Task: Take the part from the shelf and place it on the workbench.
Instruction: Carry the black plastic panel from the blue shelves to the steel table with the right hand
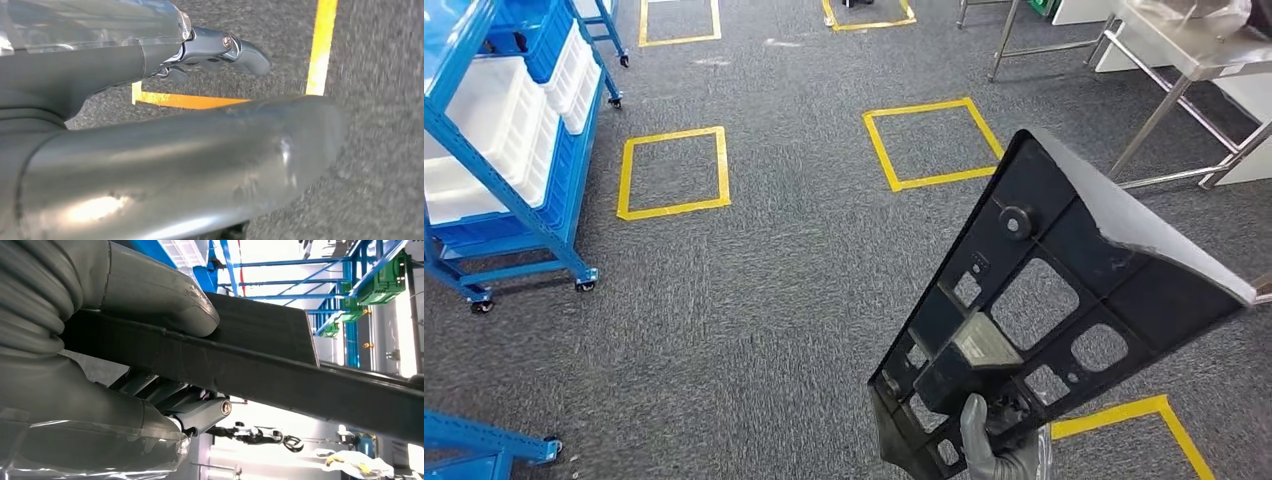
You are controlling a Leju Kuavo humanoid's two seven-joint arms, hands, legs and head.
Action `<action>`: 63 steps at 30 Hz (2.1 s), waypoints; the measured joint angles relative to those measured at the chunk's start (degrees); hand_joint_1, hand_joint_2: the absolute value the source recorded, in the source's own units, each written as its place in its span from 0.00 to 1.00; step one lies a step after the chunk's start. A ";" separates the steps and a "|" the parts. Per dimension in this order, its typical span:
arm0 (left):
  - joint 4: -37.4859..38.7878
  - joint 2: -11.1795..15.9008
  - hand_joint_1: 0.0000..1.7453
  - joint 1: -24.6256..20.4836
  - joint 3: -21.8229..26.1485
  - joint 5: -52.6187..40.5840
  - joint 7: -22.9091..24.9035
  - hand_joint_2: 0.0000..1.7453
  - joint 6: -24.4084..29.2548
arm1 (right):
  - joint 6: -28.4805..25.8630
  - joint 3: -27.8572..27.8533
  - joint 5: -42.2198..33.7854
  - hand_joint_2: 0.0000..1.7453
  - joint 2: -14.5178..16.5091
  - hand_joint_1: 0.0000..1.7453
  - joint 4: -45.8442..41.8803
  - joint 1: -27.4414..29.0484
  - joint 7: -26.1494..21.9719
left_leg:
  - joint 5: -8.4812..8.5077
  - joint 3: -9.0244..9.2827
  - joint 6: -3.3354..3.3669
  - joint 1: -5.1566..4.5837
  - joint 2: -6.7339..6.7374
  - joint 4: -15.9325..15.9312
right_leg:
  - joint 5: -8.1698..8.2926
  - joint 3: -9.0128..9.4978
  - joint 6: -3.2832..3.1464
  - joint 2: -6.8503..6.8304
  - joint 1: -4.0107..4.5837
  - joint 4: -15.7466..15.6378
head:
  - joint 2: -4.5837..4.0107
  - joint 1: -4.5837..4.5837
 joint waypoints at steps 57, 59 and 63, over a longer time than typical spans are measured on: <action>0.00 0.19 0.00 0.06 0.73 -0.33 0.57 0.00 -1.73 | 0.70 -0.57 0.67 1.00 0.42 1.00 -0.09 0.33 1.67 | -1.66 -0.10 -1.51 0.13 -2.93 1.49 | 3.59 2.76 -0.26 5.13 -0.49 -5.54 | 0.01 -0.33; 0.00 0.16 0.00 -0.06 0.74 -0.49 0.57 0.00 -1.75 | 0.63 -0.57 0.75 1.00 0.42 1.00 -0.10 0.40 1.76 | -1.19 0.15 -0.62 0.25 -1.48 0.92 | 3.13 2.29 0.40 3.83 -0.46 -4.89 | 0.01 -0.17; 0.00 0.15 0.00 0.21 0.74 -0.57 0.57 0.00 -1.78 | 0.39 -0.57 0.85 1.00 0.40 1.00 -0.09 0.10 1.97 | -0.90 0.08 0.17 0.11 1.82 0.43 | -3.27 -3.40 1.34 -2.04 -0.47 6.97 | 0.00 0.57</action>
